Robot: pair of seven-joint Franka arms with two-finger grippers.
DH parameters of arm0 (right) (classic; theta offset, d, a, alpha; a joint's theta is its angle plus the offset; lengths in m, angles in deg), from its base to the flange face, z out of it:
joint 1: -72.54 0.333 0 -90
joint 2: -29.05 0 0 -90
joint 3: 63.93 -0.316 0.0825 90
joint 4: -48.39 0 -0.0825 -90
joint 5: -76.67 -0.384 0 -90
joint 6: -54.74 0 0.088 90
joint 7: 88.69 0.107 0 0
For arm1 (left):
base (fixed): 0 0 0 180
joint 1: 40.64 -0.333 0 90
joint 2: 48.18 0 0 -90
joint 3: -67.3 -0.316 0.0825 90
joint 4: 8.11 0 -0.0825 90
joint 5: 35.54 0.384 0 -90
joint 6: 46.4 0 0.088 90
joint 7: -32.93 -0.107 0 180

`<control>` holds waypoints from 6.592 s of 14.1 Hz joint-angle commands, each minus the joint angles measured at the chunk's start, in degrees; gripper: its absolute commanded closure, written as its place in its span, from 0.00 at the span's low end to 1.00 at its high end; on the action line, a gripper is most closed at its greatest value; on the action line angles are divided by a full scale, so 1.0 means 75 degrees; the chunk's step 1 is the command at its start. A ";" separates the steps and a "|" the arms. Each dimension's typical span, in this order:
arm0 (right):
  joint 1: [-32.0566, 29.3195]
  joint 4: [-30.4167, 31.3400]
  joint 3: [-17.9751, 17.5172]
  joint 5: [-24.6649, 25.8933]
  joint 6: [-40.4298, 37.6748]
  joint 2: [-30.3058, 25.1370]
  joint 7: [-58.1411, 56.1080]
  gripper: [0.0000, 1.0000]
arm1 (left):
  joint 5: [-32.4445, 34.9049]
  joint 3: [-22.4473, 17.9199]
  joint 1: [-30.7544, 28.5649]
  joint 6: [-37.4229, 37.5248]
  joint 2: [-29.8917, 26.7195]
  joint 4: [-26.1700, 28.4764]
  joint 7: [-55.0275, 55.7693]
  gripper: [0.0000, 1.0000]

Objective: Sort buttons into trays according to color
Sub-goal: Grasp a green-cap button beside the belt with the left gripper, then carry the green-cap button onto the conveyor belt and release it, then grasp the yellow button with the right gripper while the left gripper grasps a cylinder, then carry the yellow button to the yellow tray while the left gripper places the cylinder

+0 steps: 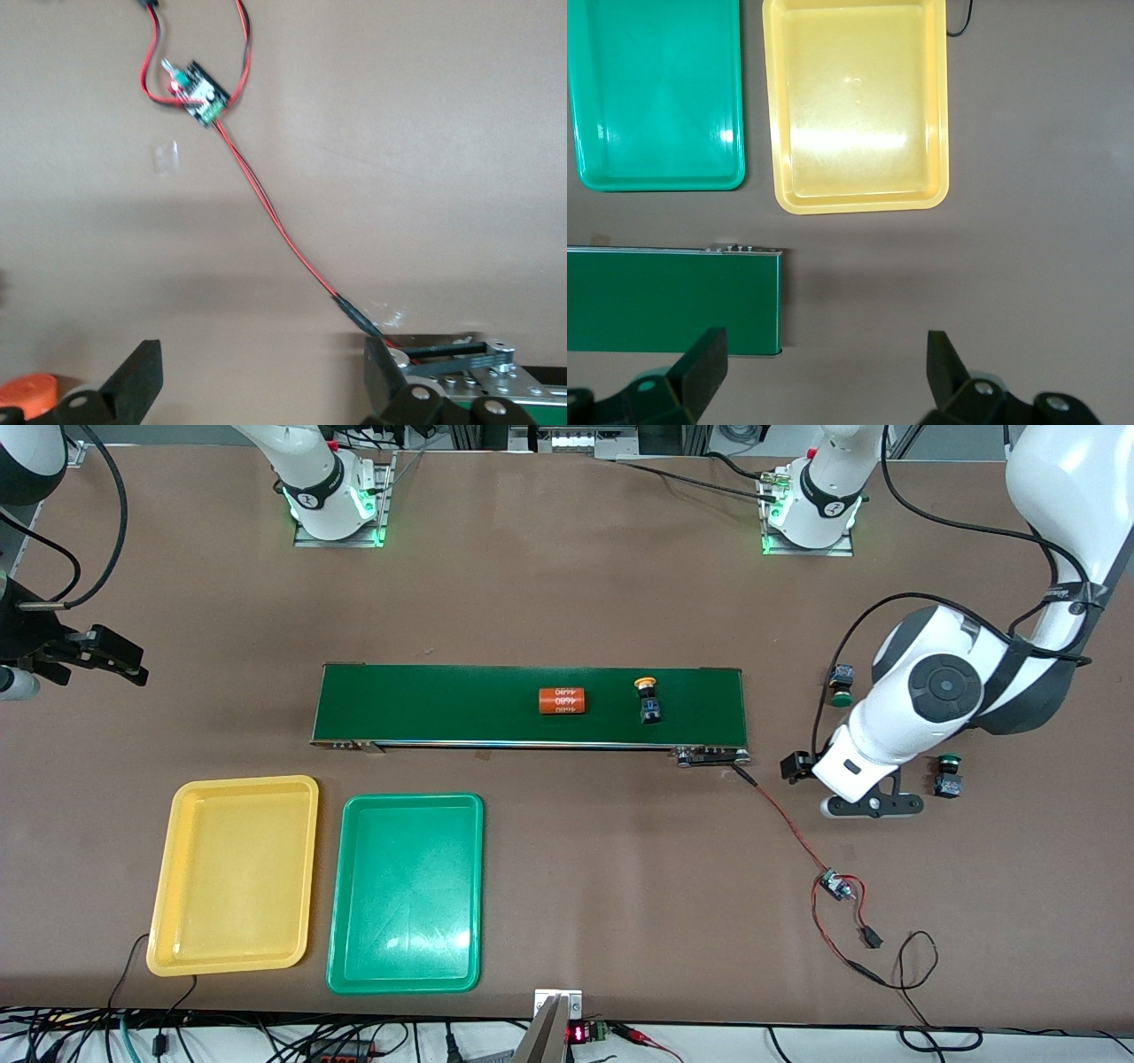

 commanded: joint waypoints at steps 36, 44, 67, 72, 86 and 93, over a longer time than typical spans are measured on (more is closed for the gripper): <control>0.0090 -0.0078 -0.0184 0.0257 0.0162 -0.0022 -0.0041 0.00 | -0.2440 -0.3546 0.1980 0.0132 -0.0686 -0.0190 -0.4555 0.76; 0.0090 -0.0172 -0.0184 0.0257 0.0209 0.0107 -0.0029 0.00 | -0.3264 -0.3347 0.4078 -0.0007 -0.0758 0.0325 -0.0902 0.75; 0.3684 -0.0160 -0.0220 -0.0505 0.2164 0.2836 0.3400 0.00 | -0.3147 -0.5370 0.3822 -0.1041 -0.1802 0.1626 -0.4338 0.00; 0.4412 -0.0148 -0.0231 -0.0668 0.2646 0.3270 0.4752 0.00 | -0.3147 -0.6614 0.3822 -0.0958 -0.1554 0.1896 -0.5324 0.00; 0.5305 -0.0043 -0.0231 -0.1184 0.2833 0.4372 0.4717 0.13 | -0.3182 -0.7577 0.3658 -0.1684 -0.1367 0.3209 -0.6286 0.60; 0.5130 -0.0124 -0.0150 -0.1231 0.2846 0.4210 0.4647 1.00 | -0.3229 -0.6807 0.3682 -0.0834 -0.1718 0.1959 -0.7365 0.82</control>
